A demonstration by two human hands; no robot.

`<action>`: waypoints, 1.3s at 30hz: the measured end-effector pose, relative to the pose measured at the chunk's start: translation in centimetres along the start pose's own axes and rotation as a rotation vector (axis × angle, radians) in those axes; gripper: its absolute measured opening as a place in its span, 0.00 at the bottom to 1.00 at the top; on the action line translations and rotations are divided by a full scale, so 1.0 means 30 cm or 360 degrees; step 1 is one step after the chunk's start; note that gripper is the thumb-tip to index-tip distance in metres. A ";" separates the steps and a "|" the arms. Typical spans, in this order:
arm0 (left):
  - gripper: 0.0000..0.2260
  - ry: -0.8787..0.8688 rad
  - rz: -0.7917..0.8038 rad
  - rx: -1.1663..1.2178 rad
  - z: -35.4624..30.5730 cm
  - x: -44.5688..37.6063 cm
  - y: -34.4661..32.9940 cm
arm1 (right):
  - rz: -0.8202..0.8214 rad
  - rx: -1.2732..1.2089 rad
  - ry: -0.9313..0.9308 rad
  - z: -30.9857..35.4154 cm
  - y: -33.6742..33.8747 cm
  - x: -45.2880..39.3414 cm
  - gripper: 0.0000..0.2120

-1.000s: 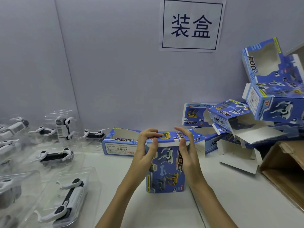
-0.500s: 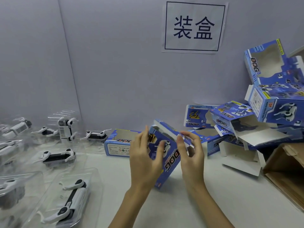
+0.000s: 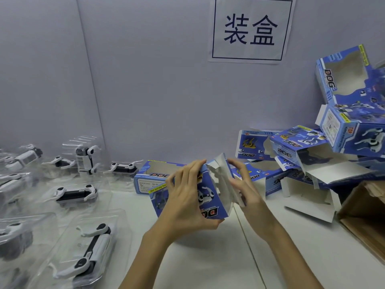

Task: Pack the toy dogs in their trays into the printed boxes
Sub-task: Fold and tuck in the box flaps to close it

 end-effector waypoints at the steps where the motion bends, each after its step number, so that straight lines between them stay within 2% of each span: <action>1: 0.54 -0.0001 -0.0013 0.0002 0.003 0.000 0.006 | 0.0009 0.0049 0.0033 -0.002 -0.021 0.002 0.20; 5: 0.53 0.0001 -0.0078 -0.0018 0.008 -0.001 0.026 | 0.0067 0.0171 0.0074 -0.037 -0.080 0.000 0.24; 9: 0.55 0.0015 -0.0026 -0.0047 0.003 0.000 0.021 | 0.0088 0.0235 0.0073 -0.048 -0.079 -0.004 0.26; 26: 0.57 0.0026 -0.0001 -0.0066 -0.014 0.001 0.015 | 0.0011 0.0234 0.0112 -0.027 -0.059 0.010 0.26; 29: 0.56 -0.0050 0.0011 -0.0124 -0.026 0.003 0.009 | -0.0071 0.0277 0.0170 -0.016 -0.045 0.009 0.23; 33: 0.57 -0.0113 0.0051 -0.0138 -0.040 0.011 -0.018 | -0.0222 0.0260 0.0243 0.006 -0.045 0.006 0.11; 39: 0.58 -0.0120 0.0029 -0.0147 -0.038 0.013 -0.025 | -0.0345 0.0062 0.0200 0.006 -0.020 0.005 0.12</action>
Point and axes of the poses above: each hand's wrist, its own x-axis away from the middle knuckle, its own y-axis out of the back of the hand, z = x × y, the point moved 6 cm from there along -x, towards the middle knuckle, and after that the axes turned 11 degrees about -x, right-handed, at the moved point
